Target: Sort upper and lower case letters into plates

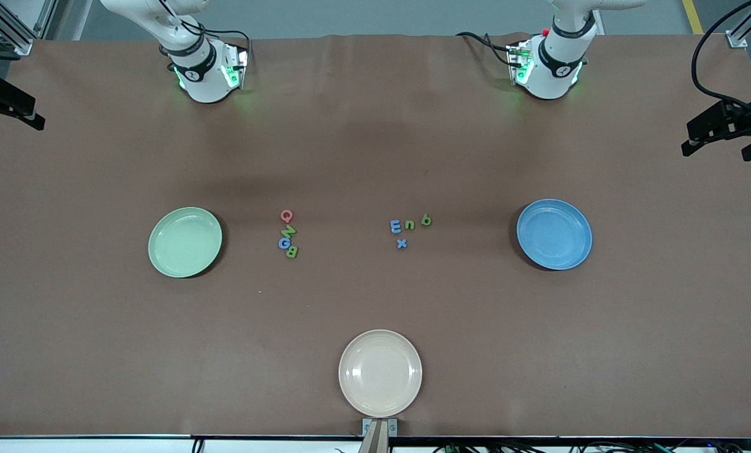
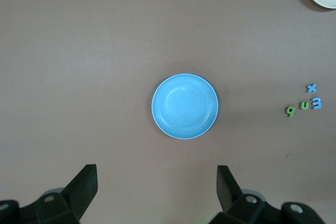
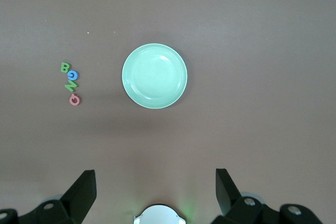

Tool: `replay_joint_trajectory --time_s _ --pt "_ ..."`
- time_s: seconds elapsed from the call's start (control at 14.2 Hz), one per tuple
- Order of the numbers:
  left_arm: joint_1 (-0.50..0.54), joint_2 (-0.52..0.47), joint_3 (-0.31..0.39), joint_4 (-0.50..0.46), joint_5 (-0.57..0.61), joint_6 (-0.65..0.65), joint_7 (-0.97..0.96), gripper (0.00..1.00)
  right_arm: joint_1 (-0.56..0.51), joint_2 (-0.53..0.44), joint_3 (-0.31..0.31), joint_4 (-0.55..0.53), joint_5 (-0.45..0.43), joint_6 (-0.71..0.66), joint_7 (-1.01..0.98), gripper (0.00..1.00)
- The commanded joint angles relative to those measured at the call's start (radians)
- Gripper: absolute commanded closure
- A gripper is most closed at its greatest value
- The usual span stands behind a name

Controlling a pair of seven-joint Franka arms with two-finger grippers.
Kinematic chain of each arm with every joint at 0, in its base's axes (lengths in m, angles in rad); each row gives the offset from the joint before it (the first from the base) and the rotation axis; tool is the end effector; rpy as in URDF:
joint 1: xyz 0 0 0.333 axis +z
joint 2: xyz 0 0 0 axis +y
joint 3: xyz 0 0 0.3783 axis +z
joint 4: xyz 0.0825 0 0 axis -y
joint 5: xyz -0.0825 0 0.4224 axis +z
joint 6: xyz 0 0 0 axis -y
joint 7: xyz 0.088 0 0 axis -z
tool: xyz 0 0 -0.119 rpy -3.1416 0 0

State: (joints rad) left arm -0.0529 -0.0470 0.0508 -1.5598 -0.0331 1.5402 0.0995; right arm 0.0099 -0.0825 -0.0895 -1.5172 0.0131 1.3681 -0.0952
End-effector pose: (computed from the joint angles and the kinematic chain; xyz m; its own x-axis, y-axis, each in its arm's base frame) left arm 0.5728 -0.0044 0.7051 0.9943 -0.1024 0.0307 -0.1033 -0.9941 0.0325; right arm 0.5366 -0.0438 0.7311 0.9977 0.0192 -0.0646 0.0175 -0.9995 -0.0266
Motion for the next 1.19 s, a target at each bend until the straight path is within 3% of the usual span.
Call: replay_joint_trajectory --time_s 0.0,0.42,0.56,0.77,1.12 --pt "-0.008 0.024 -0.054 -0.002 -0.004 -0.014 0.003 0.00 -0.005 0.033 0.005 -0.008 -0.001 0.014 0.000 0.00" --pt "-0.039 0.172 -0.259 -0.016 -0.037 0.020 -0.187 0.00 -0.022 0.304 -0.003 0.057 -0.024 0.011 -0.008 0.00" --pt "-0.062 0.249 -0.319 -0.017 -0.027 0.063 -0.248 0.00 -0.044 0.317 0.000 0.052 0.002 0.040 0.006 0.00" --pt "-0.154 0.323 -0.324 -0.032 0.018 0.155 -0.366 0.00 0.046 0.328 0.004 0.045 0.033 0.095 0.215 0.00" --pt "-0.261 0.384 -0.341 -0.101 0.021 0.215 -0.478 0.00 0.240 0.357 0.004 -0.108 0.105 0.359 0.531 0.00"
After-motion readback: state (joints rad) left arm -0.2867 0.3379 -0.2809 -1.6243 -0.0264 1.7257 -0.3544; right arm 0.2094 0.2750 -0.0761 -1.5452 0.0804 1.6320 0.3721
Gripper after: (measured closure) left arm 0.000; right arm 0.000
